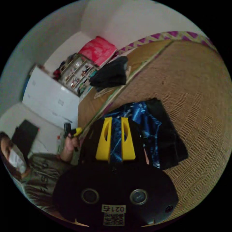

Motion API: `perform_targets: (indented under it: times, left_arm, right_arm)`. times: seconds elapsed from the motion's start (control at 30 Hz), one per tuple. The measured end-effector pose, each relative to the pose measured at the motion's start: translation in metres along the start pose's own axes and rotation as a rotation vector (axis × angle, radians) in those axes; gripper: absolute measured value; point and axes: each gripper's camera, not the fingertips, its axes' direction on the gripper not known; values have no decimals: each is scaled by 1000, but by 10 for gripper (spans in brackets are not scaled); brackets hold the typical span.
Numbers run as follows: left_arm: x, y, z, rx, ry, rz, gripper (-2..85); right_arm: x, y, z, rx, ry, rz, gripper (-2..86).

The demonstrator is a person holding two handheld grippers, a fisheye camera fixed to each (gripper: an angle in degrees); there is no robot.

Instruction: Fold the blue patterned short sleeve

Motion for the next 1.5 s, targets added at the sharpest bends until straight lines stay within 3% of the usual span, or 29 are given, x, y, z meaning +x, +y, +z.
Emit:
perform_targets:
  times: [0.07, 0.2, 0.33, 0.43, 0.5, 0.6, 0.77, 0.93, 1.07, 1.2, 1.37, 1.5]
  left_arm:
    - [20, -15, 30, -93, -117, 116, 27]
    - [21, -28, 94, -304, -467, 203, 28]
    - [19, -29, 103, -320, -471, 182, -1]
    - [32, -27, 109, -323, -505, 216, -3]
    - [27, -29, 102, -298, -416, 158, 14]
    - [26, -28, 86, -268, -245, 91, 58]
    - [63, -11, 48, -144, -169, 142, 78]
    - [93, 1, 36, -135, -240, 101, 112]
    - [119, 10, 27, -68, -460, 77, 5]
    - [135, 19, 23, 6, -427, 158, -8]
    - [128, 19, 54, -101, -432, 146, -9]
    - [102, 24, 106, -393, -540, 81, -9]
  right_arm:
    - [-42, 14, 22, -68, 101, -128, 15]
    - [-94, 53, 97, -152, 577, -287, -2]
    - [-97, 75, 121, -67, 690, -243, -1]
    - [-78, 72, 101, -65, 551, -112, 10]
    - [-61, 80, 64, -20, 432, -21, 45]
    - [-52, 118, -1, 187, 413, 107, 76]
    - [-9, 193, -55, 286, 230, 434, 105]
    - [24, 220, -37, 270, -3, 591, 133]
    - [36, 218, -9, 267, -47, 675, 117]
    - [62, 214, -9, 261, -134, 733, 78]
    - [84, 196, -44, 196, -161, 673, 64]
    - [117, 177, -118, 193, -64, 636, 63]
